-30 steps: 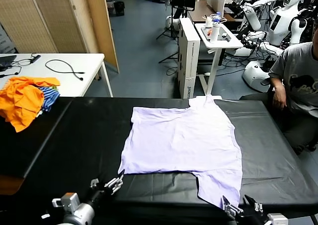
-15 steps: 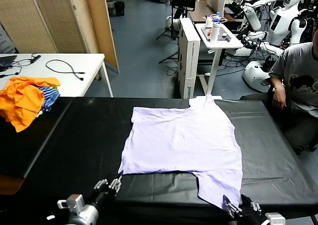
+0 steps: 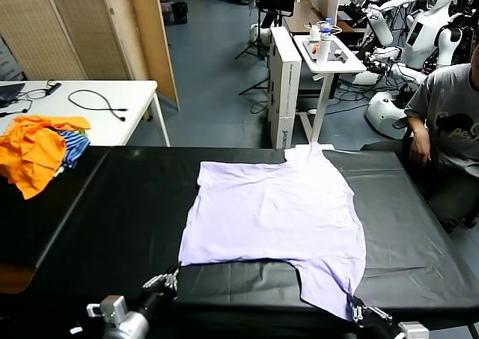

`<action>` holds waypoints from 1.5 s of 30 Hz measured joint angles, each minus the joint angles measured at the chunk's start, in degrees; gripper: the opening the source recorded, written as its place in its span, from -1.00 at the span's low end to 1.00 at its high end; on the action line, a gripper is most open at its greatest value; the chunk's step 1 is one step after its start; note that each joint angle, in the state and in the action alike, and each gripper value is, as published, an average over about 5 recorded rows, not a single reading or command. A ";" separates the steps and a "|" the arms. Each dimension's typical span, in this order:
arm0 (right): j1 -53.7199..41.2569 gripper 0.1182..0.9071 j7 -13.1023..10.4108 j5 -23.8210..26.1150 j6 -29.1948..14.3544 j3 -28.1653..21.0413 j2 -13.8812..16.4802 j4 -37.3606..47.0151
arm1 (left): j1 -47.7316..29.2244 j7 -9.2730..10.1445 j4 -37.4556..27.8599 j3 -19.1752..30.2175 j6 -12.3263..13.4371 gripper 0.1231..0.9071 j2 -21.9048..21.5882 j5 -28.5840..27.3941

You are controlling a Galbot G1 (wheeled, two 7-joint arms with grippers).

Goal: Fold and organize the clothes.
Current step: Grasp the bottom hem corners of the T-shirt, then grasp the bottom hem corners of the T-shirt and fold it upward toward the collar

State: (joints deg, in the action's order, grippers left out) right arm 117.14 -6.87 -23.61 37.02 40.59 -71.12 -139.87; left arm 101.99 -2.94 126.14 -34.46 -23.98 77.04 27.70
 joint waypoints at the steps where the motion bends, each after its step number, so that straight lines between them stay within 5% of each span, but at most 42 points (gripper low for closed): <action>1: 0.27 -0.94 -0.11 0.09 -0.07 -0.07 0.03 -0.30 | 0.74 -0.03 0.52 -0.28 0.06 -0.95 -0.17 0.04; 17: -6.51 -0.94 -1.13 -6.90 -4.50 0.81 1.93 -0.91 | 4.25 0.43 6.44 -2.72 1.93 -0.95 -0.15 1.11; 34: -28.61 -0.94 -2.23 -10.28 -7.87 -5.98 10.21 15.65 | -10.73 0.73 -2.18 0.05 4.10 -0.95 -0.55 2.93; 45: -38.62 -0.94 -2.36 -10.46 -7.39 -9.88 11.46 23.88 | -15.76 0.48 -9.20 1.02 4.91 -0.95 -1.84 -0.12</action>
State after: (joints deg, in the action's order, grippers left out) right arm 78.52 -9.22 -34.07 29.62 30.71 -59.66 -115.99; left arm 86.23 -2.47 116.95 -33.44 -19.07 75.21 27.58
